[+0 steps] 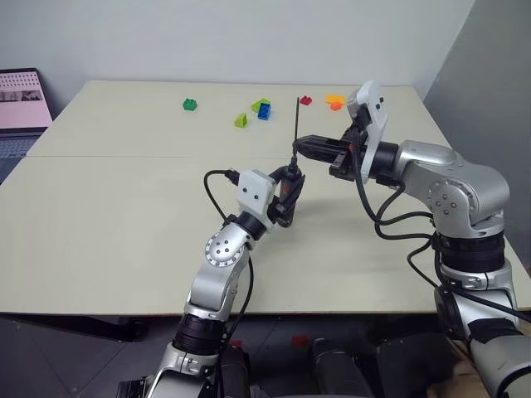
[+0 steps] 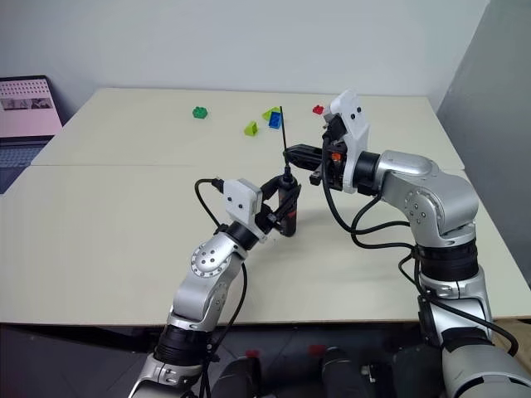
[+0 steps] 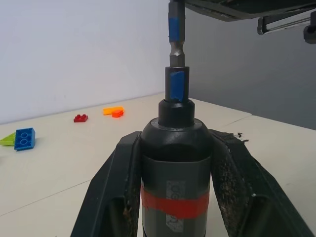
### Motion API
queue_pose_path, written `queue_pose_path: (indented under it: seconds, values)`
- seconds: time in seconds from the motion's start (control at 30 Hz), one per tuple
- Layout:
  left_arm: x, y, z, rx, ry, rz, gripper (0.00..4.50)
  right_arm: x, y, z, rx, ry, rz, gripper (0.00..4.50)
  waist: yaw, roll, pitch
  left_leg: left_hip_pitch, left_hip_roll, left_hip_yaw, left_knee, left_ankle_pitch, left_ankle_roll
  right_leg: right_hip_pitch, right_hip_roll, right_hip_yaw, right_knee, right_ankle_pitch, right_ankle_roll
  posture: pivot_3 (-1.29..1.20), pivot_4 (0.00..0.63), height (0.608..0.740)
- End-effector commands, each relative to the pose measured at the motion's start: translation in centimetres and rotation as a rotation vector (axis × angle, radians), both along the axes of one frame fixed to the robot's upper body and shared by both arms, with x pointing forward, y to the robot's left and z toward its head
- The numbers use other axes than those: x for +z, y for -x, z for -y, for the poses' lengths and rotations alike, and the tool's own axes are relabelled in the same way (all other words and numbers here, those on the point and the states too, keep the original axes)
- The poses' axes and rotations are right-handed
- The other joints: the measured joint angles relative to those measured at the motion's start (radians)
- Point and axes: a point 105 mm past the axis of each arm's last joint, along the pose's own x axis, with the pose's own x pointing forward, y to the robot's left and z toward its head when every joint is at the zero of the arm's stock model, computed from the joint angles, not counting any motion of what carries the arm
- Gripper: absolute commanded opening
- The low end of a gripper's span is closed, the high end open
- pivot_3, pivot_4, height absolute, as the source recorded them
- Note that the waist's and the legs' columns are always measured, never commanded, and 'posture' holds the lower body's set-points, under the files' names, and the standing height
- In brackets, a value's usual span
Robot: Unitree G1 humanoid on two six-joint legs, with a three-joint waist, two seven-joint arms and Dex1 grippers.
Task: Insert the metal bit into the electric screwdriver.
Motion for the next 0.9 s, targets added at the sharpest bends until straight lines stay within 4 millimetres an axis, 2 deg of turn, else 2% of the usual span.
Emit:
queue_pose_path:
  seconds: [0.03, 0.17, 0.43, 0.9]
  values:
    - [0.0, -0.1, -0.3, 0.024, -0.013, 0.007, 1.64, 0.9, 1.1, -0.3, 0.06, -0.015, 0.033, 0.0, 0.0, 0.0, 0.0, 0.0, 0.0, 0.0, 0.0, 0.0, 0.0, 0.0, 0.0, 0.0, 0.0, 0.0, 0.0, 0.0, 0.15, 0.74]
    - [-0.1, -0.1, -0.3, 0.025, -0.011, 0.005, 1.64, 2.0, 1.3, 0.0, 0.057, -0.041, 0.065, 0.0, 0.0, 0.0, 0.0, 0.0, 0.0, 0.0, 0.0, 0.0, 0.0, 0.0, 0.0, 0.0, 0.0, 0.0, 0.0, 0.0, 0.15, 0.74]
    - [-0.1, -0.1, -0.4, 0.027, -0.011, 0.005, 1.64, 2.4, 1.4, -0.2, 0.041, -0.06, 0.071, 0.0, 0.0, 0.0, 0.0, 0.0, 0.0, 0.0, -0.001, 0.0, 0.0, -0.001, 0.0, 0.0, -0.001, 0.0, 0.0, 0.0, 0.15, 0.74]
    - [-0.1, -0.2, -0.4, 0.03, -0.011, 0.002, 1.64, 2.3, 0.6, 0.4, 0.066, -0.07, 0.092, 0.0, 0.0, 0.0, 0.0, -0.001, 0.0, 0.0, -0.002, 0.0, 0.0, -0.001, 0.0, 0.0, -0.001, 0.0, 0.0, 0.0, 0.15, 0.74]
